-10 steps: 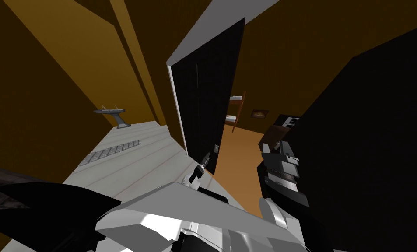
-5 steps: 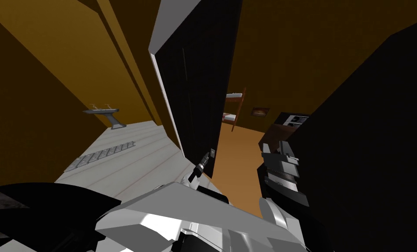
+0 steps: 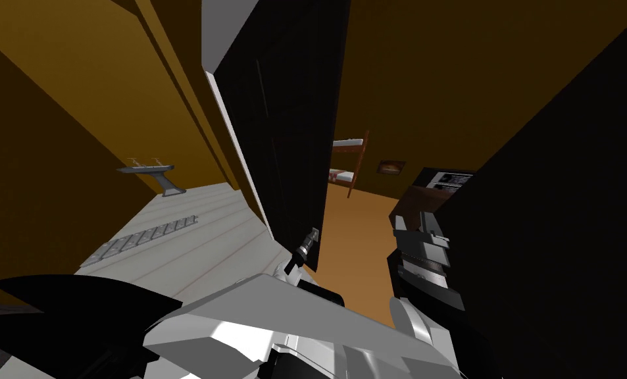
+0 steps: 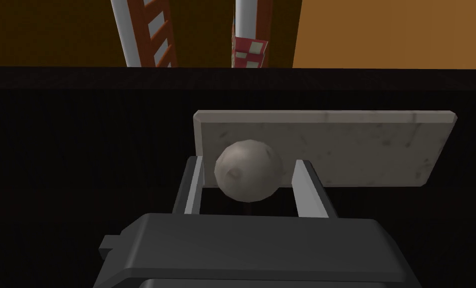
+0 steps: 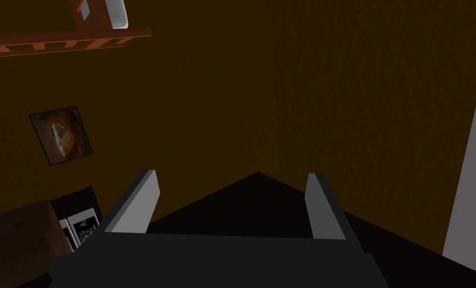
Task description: Push the door open
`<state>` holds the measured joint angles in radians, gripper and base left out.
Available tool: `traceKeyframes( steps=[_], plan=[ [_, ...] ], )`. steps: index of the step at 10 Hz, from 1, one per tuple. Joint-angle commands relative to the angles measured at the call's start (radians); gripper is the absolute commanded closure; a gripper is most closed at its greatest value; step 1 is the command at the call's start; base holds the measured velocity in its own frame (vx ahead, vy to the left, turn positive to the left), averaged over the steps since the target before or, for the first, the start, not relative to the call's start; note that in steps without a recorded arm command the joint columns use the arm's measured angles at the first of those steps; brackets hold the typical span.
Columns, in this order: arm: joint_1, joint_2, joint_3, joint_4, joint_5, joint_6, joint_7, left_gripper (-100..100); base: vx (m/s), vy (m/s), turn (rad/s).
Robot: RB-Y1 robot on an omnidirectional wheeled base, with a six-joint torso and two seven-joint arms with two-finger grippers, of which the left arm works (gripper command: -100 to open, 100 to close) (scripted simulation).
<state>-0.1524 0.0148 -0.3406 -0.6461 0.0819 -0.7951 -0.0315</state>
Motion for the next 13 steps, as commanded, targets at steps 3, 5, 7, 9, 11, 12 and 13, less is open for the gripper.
traceKeyframes(
  steps=[3,5,7,9,11,12,13],
  plan=[
    [0.000,0.000,0.000,0.000,0.000,0.001,0.000,100,-0.017,0.012,-0.008],
    [0.000,0.000,0.000,0.000,0.000,0.001,0.000,100,-0.004,0.000,0.002],
    [0.000,0.016,0.017,0.003,0.007,0.002,-0.005,100,0.096,-0.054,0.024],
    [-0.001,0.021,0.026,0.004,0.010,0.002,-0.007,100,0.123,-0.079,0.024],
    [-0.002,0.030,0.040,-0.002,0.016,0.002,-0.010,100,0.138,-0.073,0.033],
    [-0.002,0.030,0.040,0.005,0.016,0.002,-0.010,100,0.060,-0.018,-0.016],
    [-0.003,0.042,0.063,0.007,0.026,0.001,-0.016,100,0.127,-0.065,0.067]
  ],
)
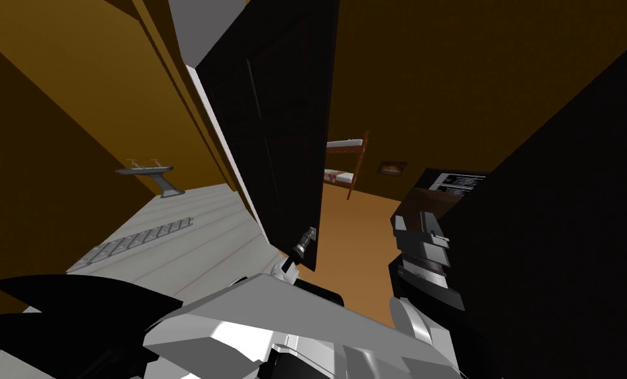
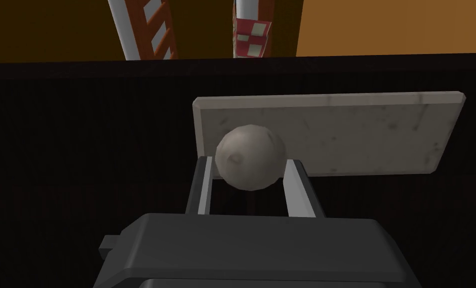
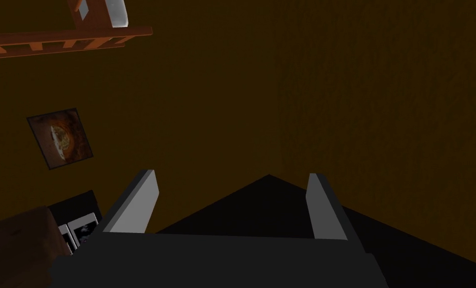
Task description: Push the door open
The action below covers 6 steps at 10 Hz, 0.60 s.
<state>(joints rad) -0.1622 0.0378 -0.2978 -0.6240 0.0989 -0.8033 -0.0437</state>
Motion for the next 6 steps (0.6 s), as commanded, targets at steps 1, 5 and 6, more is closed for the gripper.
traceKeyframes(
  steps=[1,5,6],
  plan=[
    [0.006,0.021,0.027,-0.014,0.011,0.009,-0.005,100,0.183,-0.109,0.094],
    [-0.008,0.019,0.032,0.012,0.020,-0.002,-0.001,-100,-0.083,-0.023,0.064],
    [-0.008,0.016,0.033,0.009,0.023,0.001,0.001,-100,-0.205,-0.007,0.048]
  ],
)
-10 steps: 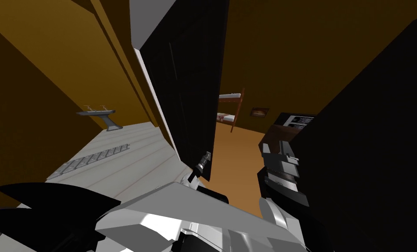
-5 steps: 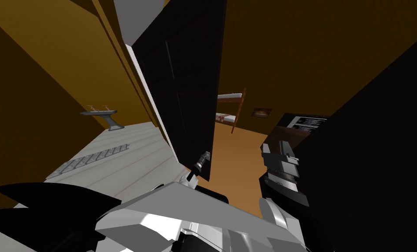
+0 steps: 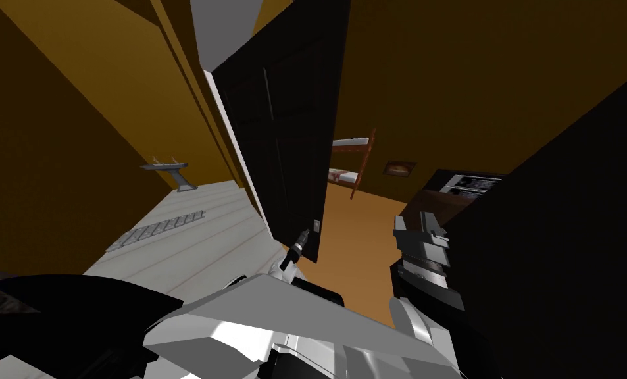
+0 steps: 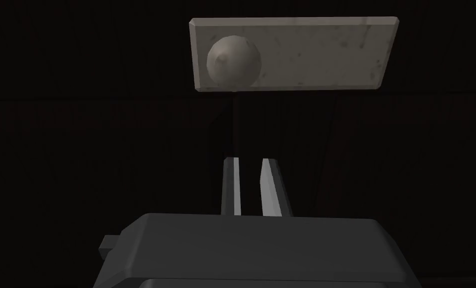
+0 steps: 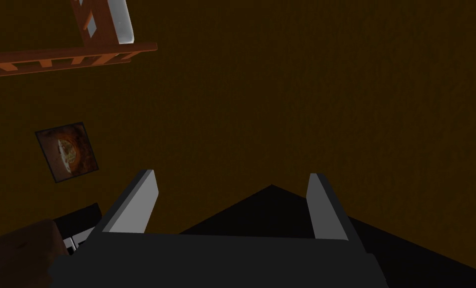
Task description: Push the door open
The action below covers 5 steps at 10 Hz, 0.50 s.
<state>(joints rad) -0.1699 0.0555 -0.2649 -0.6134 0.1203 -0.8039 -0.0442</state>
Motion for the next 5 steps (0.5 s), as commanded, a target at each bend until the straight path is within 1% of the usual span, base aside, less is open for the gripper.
traceKeyframes(
  steps=[1,4,5],
  plan=[
    [0.000,-0.007,0.001,-0.004,0.004,0.004,0.003,-100,-0.206,-0.024,0.052],
    [-0.001,-0.042,0.005,-0.014,0.012,0.012,0.008,-100,-0.232,-0.027,0.058],
    [0.000,-0.034,0.004,-0.017,0.011,0.015,0.006,-100,-0.098,-0.009,0.003]
  ],
)
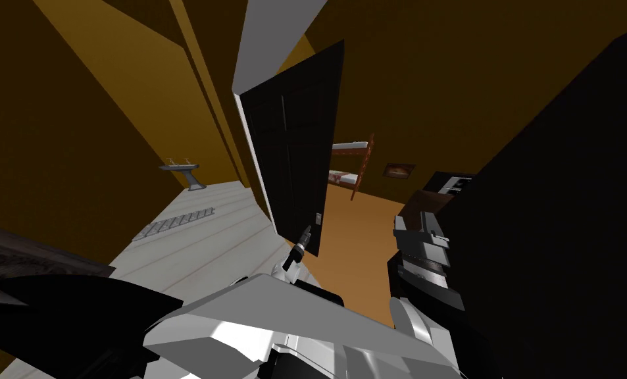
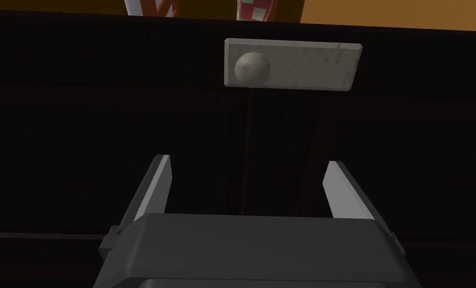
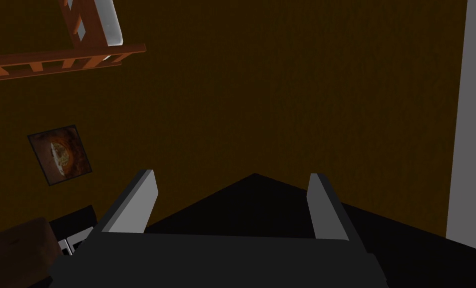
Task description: Push the door open
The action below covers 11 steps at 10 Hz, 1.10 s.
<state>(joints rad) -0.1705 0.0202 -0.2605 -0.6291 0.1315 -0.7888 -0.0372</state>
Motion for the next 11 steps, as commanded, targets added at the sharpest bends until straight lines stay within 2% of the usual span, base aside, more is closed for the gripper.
traceKeyframes(
  steps=[1,5,8,10,11],
  plan=[
    [0.001,0.015,0.003,0.002,0.001,-0.005,-0.002,-100,0.069,-0.023,-0.034],
    [0.002,0.026,0.008,0.006,0.004,-0.013,-0.005,-100,0.196,-0.039,-0.022],
    [0.003,0.019,0.012,0.009,0.006,-0.021,-0.008,-100,0.189,-0.053,-0.023],
    [0.003,0.006,0.015,0.012,0.008,-0.026,-0.009,-100,0.188,-0.056,-0.024],
    [0.003,0.010,0.014,0.010,0.008,-0.024,-0.008,-100,0.059,-0.020,0.014]
  ],
)
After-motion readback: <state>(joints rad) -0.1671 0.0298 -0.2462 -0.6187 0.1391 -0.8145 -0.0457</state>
